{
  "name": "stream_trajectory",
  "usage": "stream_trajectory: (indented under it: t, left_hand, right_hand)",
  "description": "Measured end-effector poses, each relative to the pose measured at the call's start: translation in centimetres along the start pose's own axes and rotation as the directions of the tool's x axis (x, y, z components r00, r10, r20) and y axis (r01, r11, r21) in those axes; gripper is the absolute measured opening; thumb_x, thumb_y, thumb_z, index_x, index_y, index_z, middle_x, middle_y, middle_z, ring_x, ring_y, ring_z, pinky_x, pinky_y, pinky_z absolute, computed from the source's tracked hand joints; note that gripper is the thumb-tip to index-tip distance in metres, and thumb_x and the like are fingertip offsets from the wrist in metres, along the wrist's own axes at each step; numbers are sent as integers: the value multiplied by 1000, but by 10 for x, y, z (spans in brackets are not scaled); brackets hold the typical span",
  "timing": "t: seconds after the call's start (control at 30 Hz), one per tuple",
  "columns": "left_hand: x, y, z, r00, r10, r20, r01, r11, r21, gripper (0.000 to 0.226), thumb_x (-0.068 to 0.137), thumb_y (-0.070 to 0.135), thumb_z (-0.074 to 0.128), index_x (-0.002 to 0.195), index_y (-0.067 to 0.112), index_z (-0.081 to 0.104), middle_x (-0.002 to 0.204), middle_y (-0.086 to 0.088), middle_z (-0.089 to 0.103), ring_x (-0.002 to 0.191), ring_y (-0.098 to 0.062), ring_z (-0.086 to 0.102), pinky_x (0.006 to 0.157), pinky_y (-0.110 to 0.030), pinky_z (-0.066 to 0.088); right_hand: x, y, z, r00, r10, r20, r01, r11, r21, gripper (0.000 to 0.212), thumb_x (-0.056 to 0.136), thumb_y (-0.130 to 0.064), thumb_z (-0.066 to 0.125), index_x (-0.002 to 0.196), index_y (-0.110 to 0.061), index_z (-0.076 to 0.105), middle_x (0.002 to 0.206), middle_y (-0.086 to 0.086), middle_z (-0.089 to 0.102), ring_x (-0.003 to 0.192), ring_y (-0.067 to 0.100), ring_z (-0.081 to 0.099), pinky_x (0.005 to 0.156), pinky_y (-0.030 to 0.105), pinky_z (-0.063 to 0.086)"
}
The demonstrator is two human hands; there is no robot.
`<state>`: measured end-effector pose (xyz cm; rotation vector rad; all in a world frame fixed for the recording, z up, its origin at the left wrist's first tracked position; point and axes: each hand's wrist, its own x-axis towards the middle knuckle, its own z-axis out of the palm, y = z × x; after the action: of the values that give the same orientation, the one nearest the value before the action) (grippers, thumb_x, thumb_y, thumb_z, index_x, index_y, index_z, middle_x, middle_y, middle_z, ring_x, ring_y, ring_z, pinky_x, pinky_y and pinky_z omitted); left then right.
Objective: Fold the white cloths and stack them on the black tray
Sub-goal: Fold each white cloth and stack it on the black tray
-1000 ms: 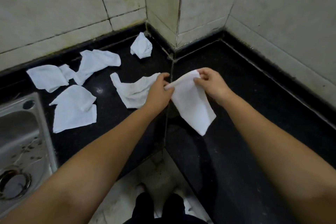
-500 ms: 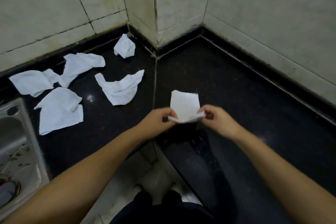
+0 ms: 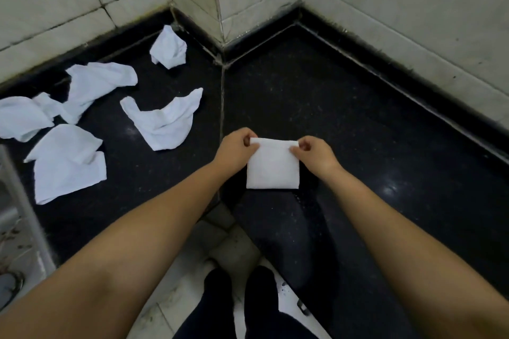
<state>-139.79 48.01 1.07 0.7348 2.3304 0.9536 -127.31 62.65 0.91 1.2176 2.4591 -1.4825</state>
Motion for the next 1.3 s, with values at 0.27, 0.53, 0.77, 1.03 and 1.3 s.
stream_trajectory:
  t: [0.27, 0.53, 0.77, 1.03, 1.3]
  left_hand:
    - [5, -14, 24, 983, -103, -152, 132, 973, 189, 33, 88, 32, 59, 116, 16, 49, 109, -5, 56, 106, -24, 53, 93, -41, 40]
    - [-10, -11, 43, 961, -250, -115, 275, 881, 386, 40, 91, 40, 52, 118, 10, 52, 128, -11, 44, 122, -30, 39, 99, -44, 34]
    - [-15, 0, 8, 981, -167, 98, 184, 964, -193, 12, 89, 19, 59, 92, 9, 52, 100, -12, 61, 86, -20, 58, 72, -33, 48]
    - [-60, 34, 3, 820, 22, 572, 351, 770, -532, 27, 91, 5, 55, 118, 9, 55, 106, -5, 66, 93, -18, 64, 72, -34, 54]
    - [-169, 80, 93, 458, 54, 887, 526, 788, -320, 25, 92, 5, 51, 116, 0, 58, 106, -15, 65, 92, -25, 62, 84, -42, 50]
  right_hand:
    - [10, 6, 18, 996, 11, -93, -47, 921, -386, 40, 91, -34, 56, 123, -11, 48, 123, 11, 51, 112, 30, 53, 92, 43, 45]
    - [-6, -3, 39, 987, 107, -123, -159, 801, -577, 39, 96, -31, 46, 128, -9, 47, 133, 10, 45, 123, 27, 44, 99, 39, 36]
    - [-33, -15, 12, 961, 277, 2, -273, 944, 184, 12, 89, -15, 58, 97, -7, 58, 96, 7, 61, 85, 19, 59, 70, 31, 49]
    - [-143, 7, -2, 947, 322, 14, -154, 411, 898, 29, 90, -2, 54, 119, -2, 59, 112, 17, 66, 98, 29, 64, 78, 40, 55]
    - [-326, 85, 10, 803, 507, -313, 148, 339, 929, 30, 92, 0, 50, 121, -4, 57, 118, 15, 65, 105, 31, 62, 89, 46, 51]
